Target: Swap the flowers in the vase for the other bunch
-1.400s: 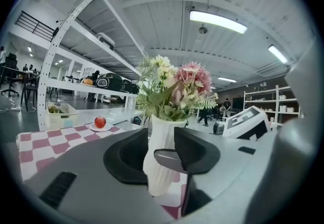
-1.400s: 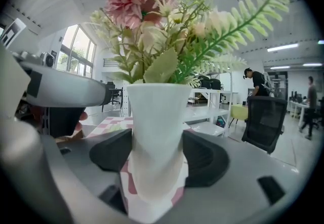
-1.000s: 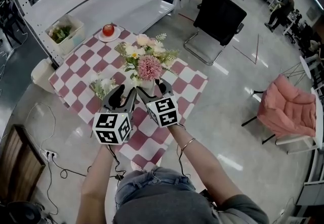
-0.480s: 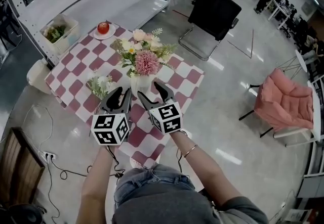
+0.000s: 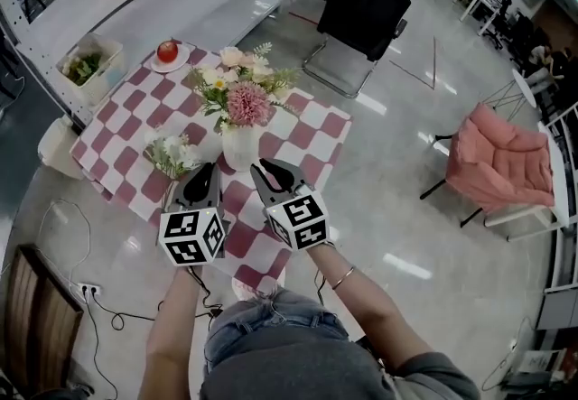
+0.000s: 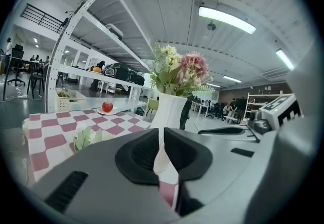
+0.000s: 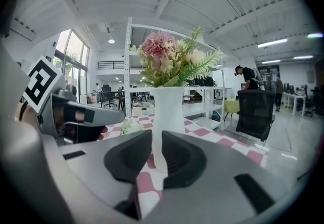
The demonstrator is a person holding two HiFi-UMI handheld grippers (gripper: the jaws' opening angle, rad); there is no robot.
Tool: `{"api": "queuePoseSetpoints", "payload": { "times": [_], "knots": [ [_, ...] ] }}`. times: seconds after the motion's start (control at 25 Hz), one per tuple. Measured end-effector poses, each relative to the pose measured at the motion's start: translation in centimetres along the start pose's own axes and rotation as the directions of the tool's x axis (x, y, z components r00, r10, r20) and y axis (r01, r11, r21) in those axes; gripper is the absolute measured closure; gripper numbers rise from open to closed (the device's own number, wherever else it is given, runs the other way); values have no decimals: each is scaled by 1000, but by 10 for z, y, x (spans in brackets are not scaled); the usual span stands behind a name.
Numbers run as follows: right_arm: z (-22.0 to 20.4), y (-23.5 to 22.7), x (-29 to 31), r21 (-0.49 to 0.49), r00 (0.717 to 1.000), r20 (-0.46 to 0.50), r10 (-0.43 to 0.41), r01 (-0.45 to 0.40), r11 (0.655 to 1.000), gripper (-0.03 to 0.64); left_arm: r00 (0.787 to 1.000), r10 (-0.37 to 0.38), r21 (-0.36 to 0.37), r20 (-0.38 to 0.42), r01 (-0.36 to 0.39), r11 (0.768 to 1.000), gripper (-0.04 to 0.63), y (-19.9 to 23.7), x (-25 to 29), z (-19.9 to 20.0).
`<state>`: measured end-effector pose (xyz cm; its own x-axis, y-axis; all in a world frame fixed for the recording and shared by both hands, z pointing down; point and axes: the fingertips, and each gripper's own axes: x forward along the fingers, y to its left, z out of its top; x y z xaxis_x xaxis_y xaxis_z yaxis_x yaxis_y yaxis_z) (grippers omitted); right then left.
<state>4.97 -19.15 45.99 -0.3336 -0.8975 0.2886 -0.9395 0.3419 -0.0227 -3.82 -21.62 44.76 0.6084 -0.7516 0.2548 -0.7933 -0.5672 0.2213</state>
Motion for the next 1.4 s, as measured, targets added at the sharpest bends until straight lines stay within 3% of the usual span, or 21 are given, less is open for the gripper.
{"api": "queuePoseSetpoints", "payload": {
  "times": [0.16, 0.4, 1.04, 1.4],
  "knots": [
    [2, 6, -12, 13, 1000, 1, -1, 1, 1000, 603, 1000, -1, -12, -6, 1, 1000, 565, 1, -9, -7],
    [6, 21, -26, 19, 1000, 15, 13, -13, 1000, 606, 1000, 2, -14, -11, -2, 1000, 568, 7, -25, -18],
    [8, 38, -55, 63, 997, 35, -75, 73, 995, 607, 1000, -15, 7, -16, 15, 1000, 568, 17, -62, -25],
    [6, 55, -57, 84, 996, 42, -78, 74, 994, 607, 1000, -11, 15, -12, 11, 1000, 568, 27, -79, -26]
  ]
}}
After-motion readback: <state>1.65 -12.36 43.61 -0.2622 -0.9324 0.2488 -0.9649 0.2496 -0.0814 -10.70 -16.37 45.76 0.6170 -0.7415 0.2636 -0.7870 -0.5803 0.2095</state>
